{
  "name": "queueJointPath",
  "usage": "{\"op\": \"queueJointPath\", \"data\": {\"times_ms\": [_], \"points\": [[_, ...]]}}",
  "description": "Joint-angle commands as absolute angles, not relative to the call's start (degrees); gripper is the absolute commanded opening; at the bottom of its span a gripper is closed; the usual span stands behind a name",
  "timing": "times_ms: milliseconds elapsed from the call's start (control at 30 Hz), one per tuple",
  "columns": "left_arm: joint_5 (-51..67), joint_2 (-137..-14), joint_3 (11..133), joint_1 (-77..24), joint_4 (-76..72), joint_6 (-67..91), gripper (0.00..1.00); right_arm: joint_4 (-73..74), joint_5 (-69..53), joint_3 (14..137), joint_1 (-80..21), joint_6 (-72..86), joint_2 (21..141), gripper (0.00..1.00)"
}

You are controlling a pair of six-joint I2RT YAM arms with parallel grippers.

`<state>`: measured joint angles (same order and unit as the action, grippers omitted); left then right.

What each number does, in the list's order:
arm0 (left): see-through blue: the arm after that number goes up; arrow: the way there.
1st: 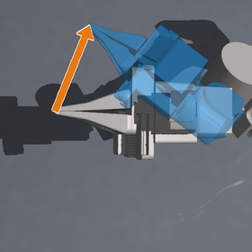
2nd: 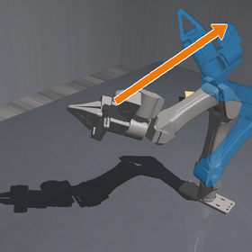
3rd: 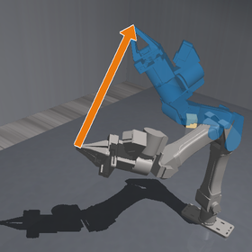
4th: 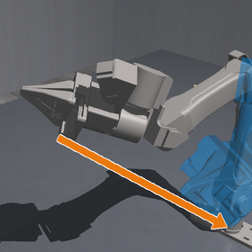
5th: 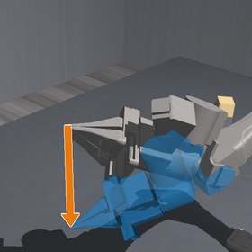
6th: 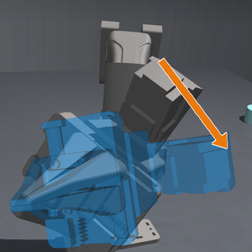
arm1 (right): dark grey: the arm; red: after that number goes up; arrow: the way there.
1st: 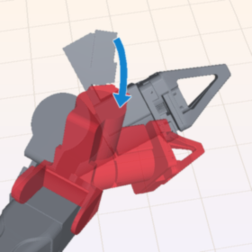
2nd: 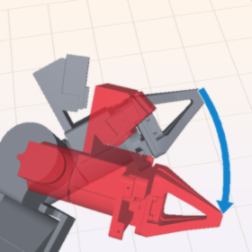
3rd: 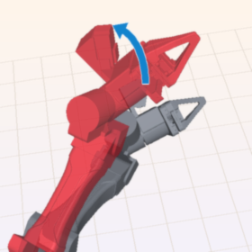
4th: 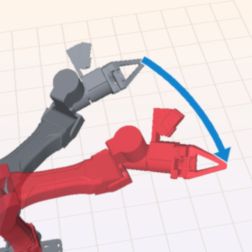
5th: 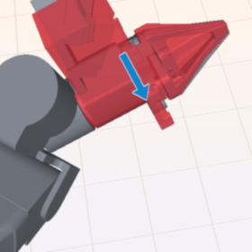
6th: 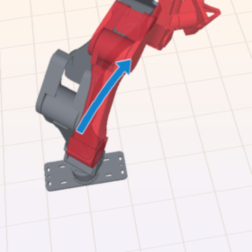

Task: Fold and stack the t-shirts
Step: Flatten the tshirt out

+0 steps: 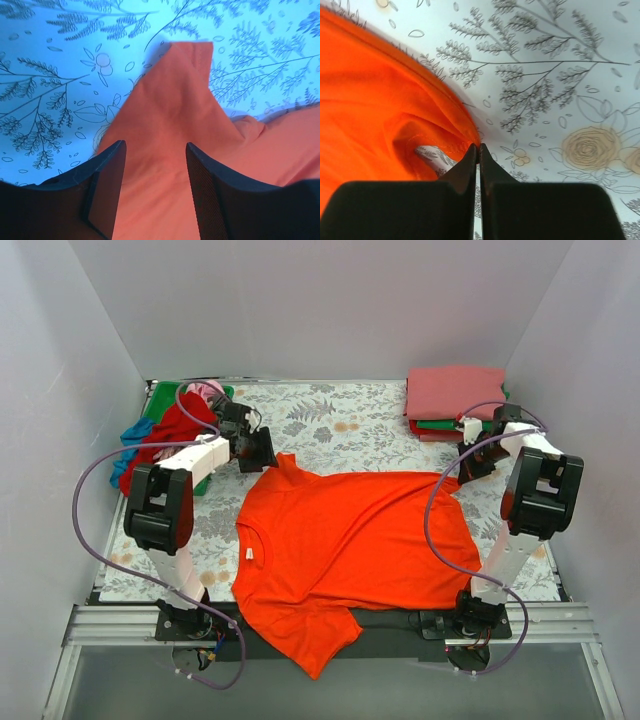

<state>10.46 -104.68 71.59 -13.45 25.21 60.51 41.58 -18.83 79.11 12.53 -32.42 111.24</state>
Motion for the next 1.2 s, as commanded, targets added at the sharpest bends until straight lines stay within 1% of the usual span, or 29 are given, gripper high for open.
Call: {"op": "queueJointPath", "data": {"times_ms": [0, 133, 233, 300, 367, 400, 467, 500, 533, 700, 800, 833, 900, 933, 967, 1033, 1067, 1133, 1167], "points": [[13.27, -105.64, 72.25, -13.54, 27.16, 58.98, 0.50, 40.69, -21.09, 77.17, 12.39, -34.01, 108.19, 0.01], [11.08, -106.34, 69.44, -13.62, 27.95, 58.62, 0.50, 40.69, -23.81, 76.47, 12.30, -33.22, 108.46, 0.01], [10.02, -107.22, 68.56, -13.62, 29.44, 58.71, 0.47, 40.69, -24.96, 76.38, 12.30, -32.87, 108.54, 0.01], [10.28, -107.40, 68.20, -13.71, 30.41, 59.15, 0.34, 40.69, -25.22, 76.03, 12.39, -32.87, 108.20, 0.01], [10.37, -106.53, 67.33, -13.88, 31.54, 59.59, 0.27, 40.69, -25.57, 75.50, 12.31, -32.87, 107.67, 0.01], [10.46, -106.00, 65.85, -13.97, 31.90, 59.68, 0.17, 40.69, -25.66, 75.24, 12.30, -33.05, 107.40, 0.01], [11.07, -103.03, 63.99, -13.97, 32.86, 60.46, 0.07, 40.61, -25.84, 74.80, 12.31, -33.13, 106.79, 0.01], [11.42, -101.62, 61.64, -13.97, 33.31, 61.34, 0.00, 40.61, -25.84, 74.27, 12.30, -33.22, 106.61, 0.01], [11.60, -99.60, 60.48, -13.97, 33.66, 62.22, 0.00, 40.61, -25.84, 74.09, 12.30, -33.40, 106.18, 0.01], [16.77, -85.20, 51.78, -15.81, 35.07, 68.97, 0.00, 39.99, -25.05, 72.08, 12.39, -33.57, 104.86, 0.01], [18.90, -80.44, 47.38, -16.43, 35.86, 70.84, 0.00, 39.55, -24.96, 71.28, 12.39, -33.57, 104.15, 0.01], [18.46, -79.55, 46.59, -16.44, 36.47, 71.62, 0.02, 39.29, -25.13, 70.84, 12.39, -33.57, 104.06, 0.01], [15.49, -78.14, 47.02, -16.44, 37.09, 71.72, 0.17, 39.11, -25.31, 70.49, 12.48, -33.40, 104.06, 0.01], [11.29, -76.66, 48.33, -16.26, 36.92, 71.89, 0.31, 39.11, -25.40, 70.31, 12.48, -33.40, 104.06, 0.01], [9.68, -76.03, 49.47, -16.17, 36.74, 71.89, 0.36, 39.02, -25.49, 70.14, 12.48, -33.40, 104.06, 0.01], [7.74, -76.72, 52.45, -15.47, 35.60, 70.41, 0.44, 38.85, -25.49, 70.05, 12.39, -33.31, 104.15, 0.01], [7.73, -77.95, 55.52, -15.12, 34.99, 69.70, 0.47, 38.85, -25.58, 70.22, 12.39, -33.22, 104.24, 0.01], [8.26, -81.28, 59.48, -13.98, 33.84, 68.21, 0.48, 38.85, -25.75, 70.22, 12.39, -33.05, 104.33, 0.01], [8.96, -86.43, 63.77, -13.80, 33.66, 65.77, 0.47, 38.76, -25.93, 70.22, 12.48, -32.96, 104.41, 0.01]]}}
